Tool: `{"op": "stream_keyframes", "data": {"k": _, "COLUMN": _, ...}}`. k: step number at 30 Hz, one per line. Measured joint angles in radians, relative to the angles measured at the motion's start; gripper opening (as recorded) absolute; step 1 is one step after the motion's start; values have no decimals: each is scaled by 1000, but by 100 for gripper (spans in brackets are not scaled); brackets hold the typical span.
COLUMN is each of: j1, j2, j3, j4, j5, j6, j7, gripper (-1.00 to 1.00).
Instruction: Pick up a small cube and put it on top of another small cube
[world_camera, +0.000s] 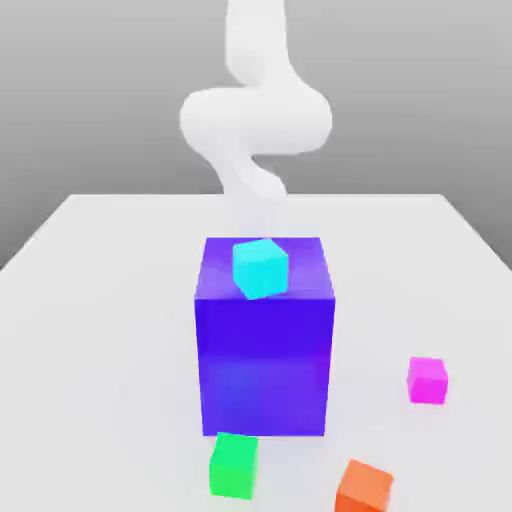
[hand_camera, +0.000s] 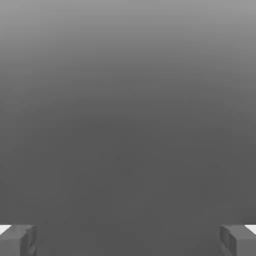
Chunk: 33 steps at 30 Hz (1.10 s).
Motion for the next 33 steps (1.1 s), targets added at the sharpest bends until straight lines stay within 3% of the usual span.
{"op": "stream_keyframes", "data": {"k": 8, "j1": 73, "j2": 128, "j3": -63, "j4": -267, "j5": -37, "j6": -132, "j7": -254, "gripper": 0}}
{"op": "stream_keyframes", "data": {"k": 12, "j1": 86, "j2": 255, "j3": -81, "j4": -399, "j5": -53, "j6": 0, "j7": -314, "gripper": 0}}
{"op": "stream_keyframes", "data": {"k": 13, "j1": 87, "j2": 271, "j3": -83, "j4": -414, "j5": -54, "j6": 25, "j7": -317, "gripper": -100}}
{"op": "stream_keyframes", "data": {"k": 19, "j1": 85, "j2": 280, "j3": -82, "j4": -422, "j5": -46, "j6": 37, "j7": -324, "gripper": -100}}
{"op": "stream_keyframes", "data": {"k": 26, "j1": 59, "j2": 193, "j3": -92, "j4": -298, "j5": -29, "j6": -164, "j7": -340, "gripper": -100}}
{"op": "stream_keyframes", "data": {"k": 33, "j1": -21, "j2": 389, "j3": -210, "j4": -245, "j5": -81, "j6": -6, "j7": -481, "gripper": -100}}
